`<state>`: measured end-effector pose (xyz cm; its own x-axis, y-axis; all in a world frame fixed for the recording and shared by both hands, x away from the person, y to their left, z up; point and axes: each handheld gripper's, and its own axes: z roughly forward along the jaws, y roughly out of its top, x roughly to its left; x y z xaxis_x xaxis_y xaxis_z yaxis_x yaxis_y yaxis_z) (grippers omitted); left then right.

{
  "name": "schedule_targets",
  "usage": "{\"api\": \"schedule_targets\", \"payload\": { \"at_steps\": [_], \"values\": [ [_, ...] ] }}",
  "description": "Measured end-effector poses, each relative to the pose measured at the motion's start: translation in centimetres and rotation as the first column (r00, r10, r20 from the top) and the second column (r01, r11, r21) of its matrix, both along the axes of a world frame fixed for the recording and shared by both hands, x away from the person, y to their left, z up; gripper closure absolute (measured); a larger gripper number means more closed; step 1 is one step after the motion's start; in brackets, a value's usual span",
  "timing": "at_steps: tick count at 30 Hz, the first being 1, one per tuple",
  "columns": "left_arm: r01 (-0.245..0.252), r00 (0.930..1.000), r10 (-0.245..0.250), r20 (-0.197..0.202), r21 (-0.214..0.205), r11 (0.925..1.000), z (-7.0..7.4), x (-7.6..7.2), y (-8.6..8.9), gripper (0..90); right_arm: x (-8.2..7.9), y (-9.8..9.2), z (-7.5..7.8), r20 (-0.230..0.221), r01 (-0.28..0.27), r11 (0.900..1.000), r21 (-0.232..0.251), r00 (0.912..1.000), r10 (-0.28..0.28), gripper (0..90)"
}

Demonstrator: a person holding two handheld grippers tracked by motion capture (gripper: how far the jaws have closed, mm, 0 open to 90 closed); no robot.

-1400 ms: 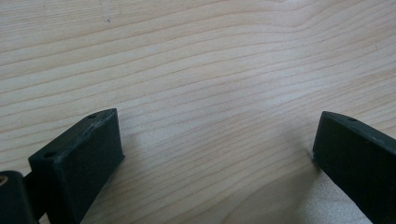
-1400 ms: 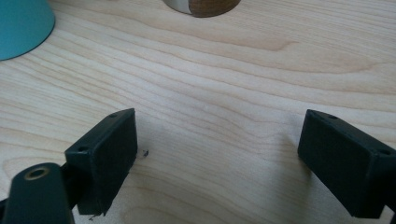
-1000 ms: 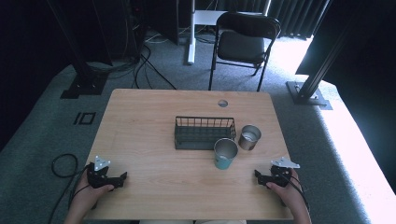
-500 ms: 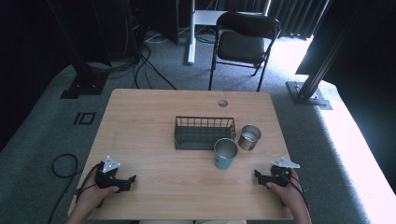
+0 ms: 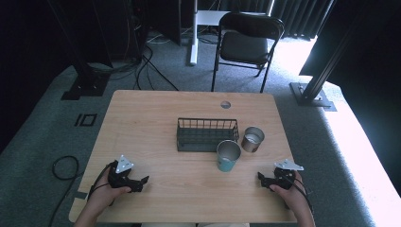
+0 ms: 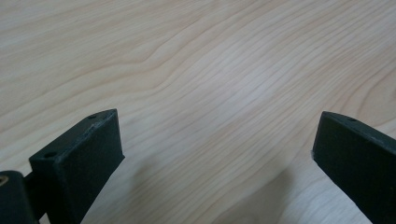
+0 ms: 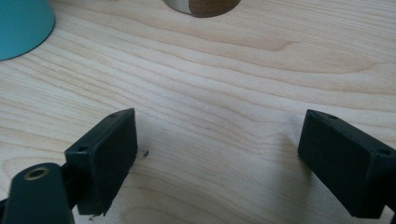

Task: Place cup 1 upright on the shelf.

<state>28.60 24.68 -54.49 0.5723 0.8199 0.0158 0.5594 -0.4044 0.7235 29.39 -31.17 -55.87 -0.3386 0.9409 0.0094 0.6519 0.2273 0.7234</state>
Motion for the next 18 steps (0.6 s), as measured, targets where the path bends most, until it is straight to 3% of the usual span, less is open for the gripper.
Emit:
{"api": "schedule_targets", "payload": {
  "at_steps": [10, 18],
  "values": [
    [0.052, 0.9985, -0.052, 0.016, -0.006, 0.9986, 0.3, 0.8, -2.5, 2.3, 0.0, 0.0, 0.0, 0.000, 0.000, 1.0000, 0.000, 1.0000, 0.000, 11.5],
    [0.117, 0.9924, -0.117, 0.038, -0.012, 0.9930, 0.6, 1.3, -4.7, 2.3, 0.0, 0.0, 0.0, 0.000, 0.000, 1.0000, 0.000, 1.0000, 0.000, 11.5]
  ]
}}
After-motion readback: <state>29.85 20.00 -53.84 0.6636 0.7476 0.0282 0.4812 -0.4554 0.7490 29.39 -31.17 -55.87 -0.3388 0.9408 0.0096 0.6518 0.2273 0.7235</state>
